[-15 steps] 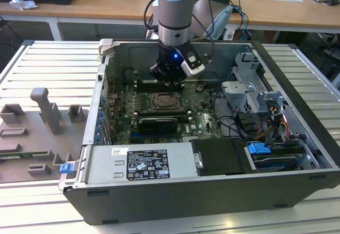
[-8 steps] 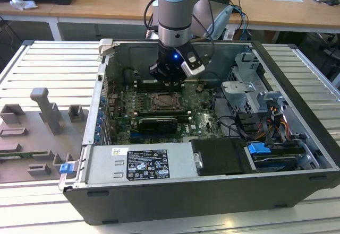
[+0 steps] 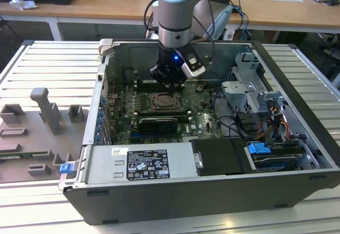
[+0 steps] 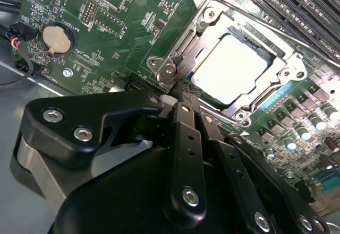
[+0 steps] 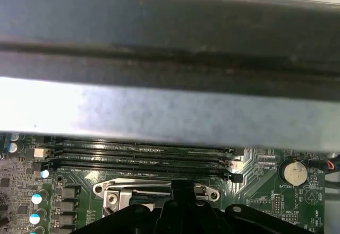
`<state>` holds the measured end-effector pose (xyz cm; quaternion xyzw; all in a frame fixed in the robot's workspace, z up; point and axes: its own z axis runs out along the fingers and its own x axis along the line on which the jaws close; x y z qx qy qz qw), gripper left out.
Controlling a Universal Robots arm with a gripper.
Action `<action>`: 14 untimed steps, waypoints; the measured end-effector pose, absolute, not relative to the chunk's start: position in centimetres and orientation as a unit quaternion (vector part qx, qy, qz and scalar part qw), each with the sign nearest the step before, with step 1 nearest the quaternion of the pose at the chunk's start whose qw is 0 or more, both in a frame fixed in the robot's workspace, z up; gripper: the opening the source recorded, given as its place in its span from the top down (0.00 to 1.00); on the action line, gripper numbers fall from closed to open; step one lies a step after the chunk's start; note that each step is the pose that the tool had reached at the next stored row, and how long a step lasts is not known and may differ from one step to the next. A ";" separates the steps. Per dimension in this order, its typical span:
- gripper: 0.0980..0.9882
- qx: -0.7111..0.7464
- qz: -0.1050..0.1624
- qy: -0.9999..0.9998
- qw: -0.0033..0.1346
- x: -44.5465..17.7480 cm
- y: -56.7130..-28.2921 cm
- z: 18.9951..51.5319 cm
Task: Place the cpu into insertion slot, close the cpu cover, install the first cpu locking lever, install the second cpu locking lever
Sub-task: 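Install the second cpu locking lever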
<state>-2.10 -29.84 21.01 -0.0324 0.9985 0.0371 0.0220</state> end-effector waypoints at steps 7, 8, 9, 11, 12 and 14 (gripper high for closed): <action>0.99 -0.032 0.037 0.999 0.022 -2.1 -30.0 21.3; 0.99 -0.032 0.037 0.999 0.022 -2.1 -30.0 21.4; 0.99 -0.032 0.037 0.999 0.022 -2.1 -30.0 21.6; 0.99 -0.032 0.037 0.999 0.022 -2.1 -30.0 22.0; 0.99 -0.032 0.037 0.999 0.022 -2.1 -30.0 22.6; 0.99 -0.032 0.037 0.999 0.022 -2.1 -30.0 24.0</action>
